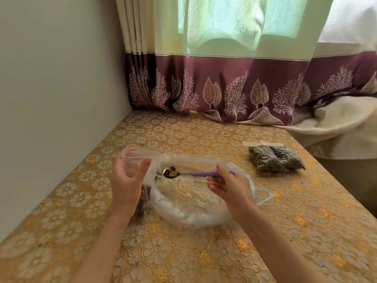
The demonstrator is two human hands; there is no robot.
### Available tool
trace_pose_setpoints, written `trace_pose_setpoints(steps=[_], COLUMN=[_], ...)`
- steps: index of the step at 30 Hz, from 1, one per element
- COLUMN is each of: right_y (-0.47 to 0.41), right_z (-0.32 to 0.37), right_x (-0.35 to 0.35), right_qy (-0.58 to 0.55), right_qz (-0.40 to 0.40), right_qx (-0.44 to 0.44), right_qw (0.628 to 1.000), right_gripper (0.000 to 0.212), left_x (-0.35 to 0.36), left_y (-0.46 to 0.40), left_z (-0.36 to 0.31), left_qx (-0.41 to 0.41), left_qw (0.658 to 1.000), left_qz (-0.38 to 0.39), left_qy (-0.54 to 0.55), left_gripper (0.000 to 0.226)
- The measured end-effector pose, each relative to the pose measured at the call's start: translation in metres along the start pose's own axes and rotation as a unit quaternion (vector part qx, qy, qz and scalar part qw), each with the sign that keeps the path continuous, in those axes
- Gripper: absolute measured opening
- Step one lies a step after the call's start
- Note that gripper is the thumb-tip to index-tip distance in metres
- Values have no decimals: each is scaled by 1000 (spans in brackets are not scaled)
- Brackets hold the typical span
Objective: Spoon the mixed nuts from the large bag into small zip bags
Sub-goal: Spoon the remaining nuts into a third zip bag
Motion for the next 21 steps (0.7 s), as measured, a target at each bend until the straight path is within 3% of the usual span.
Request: trace_pose_setpoints(steps=[2,10,15,18,21], right_y=[2,17,26,28,26], right_z=[19,70,71,68,66], right_x=[1,27,49,56,56], right_qy=[-5,-11,15,41,54], right_qz=[9,53,117,126,136], right_qx=[-36,-167,-198,-210,-218], right_qw=[999,985,973,969,965], right_gripper=[55,50,43,23,13], left_x=[2,5,5,5,2], left_y=[1,3,2,3,1], left_z=[2,5,9,11,13], left_qx=[-5,-15,-26,-32,-37], left_qw=[1000,999,999,999,999], left_qz=[12,28,24,19,7], left_qy=[-9,-22,-20,-17,-14], left_gripper=[69,95,90,79,86])
Point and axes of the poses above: each hand's wrist, its own y-axis away from the middle knuckle, its own x-axis out of the palm, z = x × y, the point moved 6 cm from there along -y, towards the middle knuckle, and after that the axes turned 8 degrees about -z, right-handed, at the moved point
